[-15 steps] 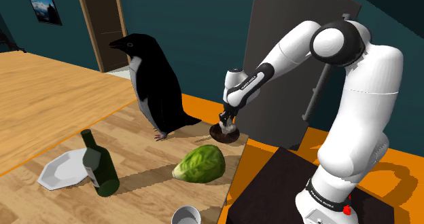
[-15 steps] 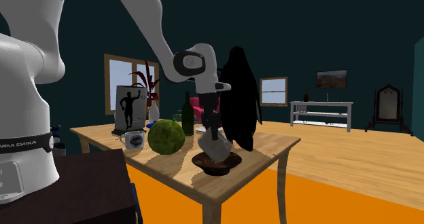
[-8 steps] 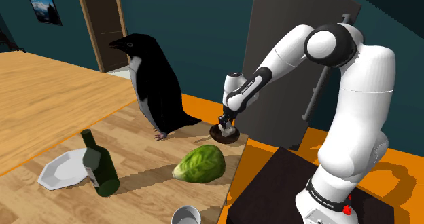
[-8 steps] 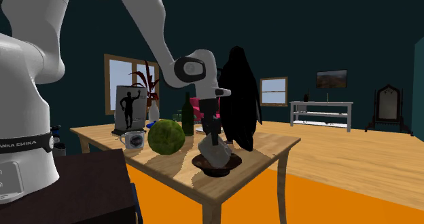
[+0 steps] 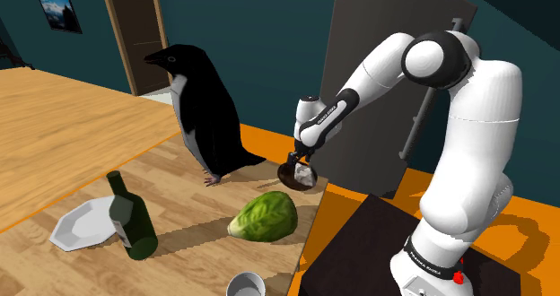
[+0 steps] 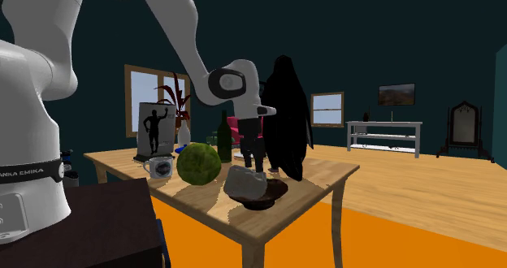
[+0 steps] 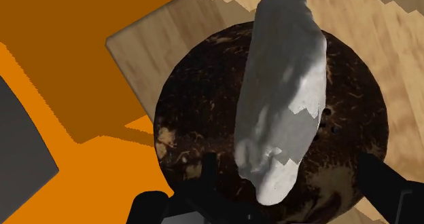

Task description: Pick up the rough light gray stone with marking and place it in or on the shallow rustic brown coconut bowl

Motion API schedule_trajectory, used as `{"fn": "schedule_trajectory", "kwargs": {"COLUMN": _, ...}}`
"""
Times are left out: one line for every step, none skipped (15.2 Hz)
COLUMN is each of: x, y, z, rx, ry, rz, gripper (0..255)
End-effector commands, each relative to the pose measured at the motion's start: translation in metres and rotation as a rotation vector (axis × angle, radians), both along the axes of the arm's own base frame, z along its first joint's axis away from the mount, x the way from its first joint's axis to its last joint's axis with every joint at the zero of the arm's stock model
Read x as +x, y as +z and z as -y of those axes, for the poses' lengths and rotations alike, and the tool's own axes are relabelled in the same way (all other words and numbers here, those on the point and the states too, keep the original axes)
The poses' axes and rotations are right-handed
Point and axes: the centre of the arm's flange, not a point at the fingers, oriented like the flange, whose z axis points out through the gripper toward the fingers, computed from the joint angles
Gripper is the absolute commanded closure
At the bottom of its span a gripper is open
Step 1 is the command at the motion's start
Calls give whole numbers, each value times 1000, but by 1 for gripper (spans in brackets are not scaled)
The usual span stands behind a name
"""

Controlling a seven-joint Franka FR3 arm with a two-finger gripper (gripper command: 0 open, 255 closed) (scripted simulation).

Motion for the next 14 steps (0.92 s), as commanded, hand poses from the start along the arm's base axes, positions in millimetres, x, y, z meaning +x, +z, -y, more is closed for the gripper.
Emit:
{"fn": "schedule_trajectory", "kwargs": {"x": 0, "y": 0, "z": 0, "rx": 0, "ry": 0, "rz": 0, "gripper": 0}}
{"fn": "schedule_trajectory", "kwargs": {"x": 0, "y": 0, "z": 0, "rx": 0, "ry": 0, "rz": 0, "gripper": 0}}
{"fn": "schedule_trajectory", "kwargs": {"x": -1, "y": 13, "z": -1, "rx": 0, "ry": 0, "rz": 0, "gripper": 0}}
{"fn": "schedule_trajectory", "kwargs": {"x": -2, "y": 26, "z": -2, "rx": 0, "ry": 0, "rz": 0, "gripper": 0}}
{"fn": "schedule_trajectory", "kwargs": {"x": -3, "y": 39, "z": -3, "rx": 0, "ry": 0, "rz": 0, "gripper": 0}}
{"fn": "schedule_trajectory", "kwargs": {"x": -3, "y": 50, "z": -4, "rx": 0, "ry": 0, "rz": 0, "gripper": 0}}
{"fn": "schedule_trajectory", "kwargs": {"x": -3, "y": 50, "z": -4, "rx": 0, "ry": 0, "rz": 0, "gripper": 0}}
{"fn": "schedule_trajectory", "kwargs": {"x": -3, "y": 50, "z": -4, "rx": 0, "ry": 0, "rz": 0, "gripper": 0}}
{"fn": "schedule_trajectory", "kwargs": {"x": -3, "y": 50, "z": -4, "rx": 0, "ry": 0, "rz": 0, "gripper": 0}}
{"fn": "schedule_trajectory", "kwargs": {"x": -3, "y": 50, "z": -4, "rx": 0, "ry": 0, "rz": 0, "gripper": 0}}
{"fn": "schedule_trajectory", "kwargs": {"x": -3, "y": 50, "z": -4, "rx": 0, "ry": 0, "rz": 0, "gripper": 0}}
{"fn": "schedule_trajectory", "kwargs": {"x": -3, "y": 50, "z": -4, "rx": 0, "ry": 0, "rz": 0, "gripper": 0}}
{"fn": "schedule_trajectory", "kwargs": {"x": -3, "y": 50, "z": -4, "rx": 0, "ry": 0, "rz": 0, "gripper": 0}}
{"fn": "schedule_trajectory", "kwargs": {"x": -3, "y": 50, "z": -4, "rx": 0, "ry": 0, "rz": 0, "gripper": 0}}
